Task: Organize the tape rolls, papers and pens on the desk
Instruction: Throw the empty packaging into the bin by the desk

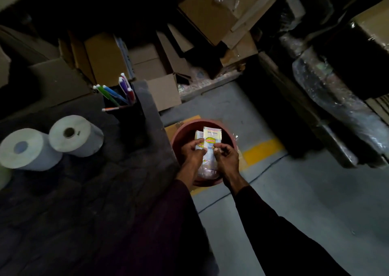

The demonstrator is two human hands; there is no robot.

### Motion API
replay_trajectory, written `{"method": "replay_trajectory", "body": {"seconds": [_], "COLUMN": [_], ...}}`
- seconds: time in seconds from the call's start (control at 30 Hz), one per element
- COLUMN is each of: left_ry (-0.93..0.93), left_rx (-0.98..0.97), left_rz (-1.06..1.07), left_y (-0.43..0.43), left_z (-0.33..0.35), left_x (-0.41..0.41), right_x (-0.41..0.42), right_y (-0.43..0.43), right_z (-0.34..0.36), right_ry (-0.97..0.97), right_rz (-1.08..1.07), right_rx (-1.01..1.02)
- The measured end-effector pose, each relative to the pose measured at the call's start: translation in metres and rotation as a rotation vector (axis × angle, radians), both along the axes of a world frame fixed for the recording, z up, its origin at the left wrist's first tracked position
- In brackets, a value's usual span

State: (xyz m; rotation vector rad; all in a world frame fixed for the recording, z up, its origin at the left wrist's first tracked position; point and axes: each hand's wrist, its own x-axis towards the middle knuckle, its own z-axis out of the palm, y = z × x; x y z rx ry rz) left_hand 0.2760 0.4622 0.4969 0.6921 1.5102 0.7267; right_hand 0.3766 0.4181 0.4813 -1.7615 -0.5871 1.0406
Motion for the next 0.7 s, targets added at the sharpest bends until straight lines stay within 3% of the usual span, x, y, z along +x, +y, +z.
{"method": "replay_trajectory", "body": {"seconds": [0.13,0.33,0.47,0.57,0.7], "left_ry": [-0.013,0.059,0.064,0.072,0.025], "left_rx": [-0.133,-0.136,-0.092,-0.027,0.156], "left_rz": [0.042,0.031,0.115,0.167,0.084], "left_y": [-0.001,0.003,0.005,0.0,-0.009], "left_z": [-0.021,-0.039,-0.033,-0.007,0.041], "left_x": [0.01,0.016,0.015,0.013,0.0], "right_x": [0.008,0.015,0.02,0.025,0.011], "right_y": [0.0,0.007,0.007,-0.003,-0.017], "right_z": [-0.018,-0.03,-0.031,-0.021,0.012], "right_ry": [-0.078,-0.166,-0.149,-0.259,-0.282], "right_rz": [0.017,0.089,0.209,0.215,0.196], "right_rx": [-0.128,-0.165,-0.157,-0.178,-0.094]}}
